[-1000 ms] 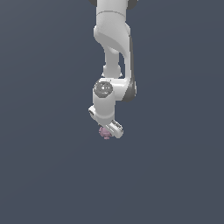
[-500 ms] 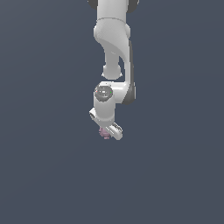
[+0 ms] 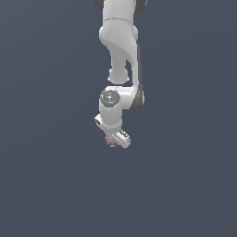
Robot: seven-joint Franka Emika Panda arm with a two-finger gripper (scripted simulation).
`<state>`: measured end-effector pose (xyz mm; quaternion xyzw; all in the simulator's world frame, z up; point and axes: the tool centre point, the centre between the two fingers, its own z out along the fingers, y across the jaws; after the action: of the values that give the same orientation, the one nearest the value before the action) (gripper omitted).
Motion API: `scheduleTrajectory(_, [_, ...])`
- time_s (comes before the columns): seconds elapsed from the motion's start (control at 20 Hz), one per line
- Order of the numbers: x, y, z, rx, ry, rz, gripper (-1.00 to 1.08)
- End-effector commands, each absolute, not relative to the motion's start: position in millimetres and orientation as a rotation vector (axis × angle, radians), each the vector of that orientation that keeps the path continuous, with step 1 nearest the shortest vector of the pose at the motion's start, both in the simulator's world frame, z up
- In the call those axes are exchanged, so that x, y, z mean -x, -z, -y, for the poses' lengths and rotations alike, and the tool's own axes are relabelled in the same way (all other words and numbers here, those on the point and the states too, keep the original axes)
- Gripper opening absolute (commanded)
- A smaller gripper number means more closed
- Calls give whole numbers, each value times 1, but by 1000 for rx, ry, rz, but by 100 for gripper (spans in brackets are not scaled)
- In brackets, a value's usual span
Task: Pick up the object and move it to a goal position.
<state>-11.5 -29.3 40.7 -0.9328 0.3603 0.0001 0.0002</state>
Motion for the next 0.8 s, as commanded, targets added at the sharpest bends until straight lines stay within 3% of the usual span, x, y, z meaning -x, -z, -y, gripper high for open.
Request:
scheduleTrajectory(0.0, [11,-43,24,2930,0,-1130,-100])
scheduleTrajectory(0.75, [6,-89,-77,2931,0,-1132,-100])
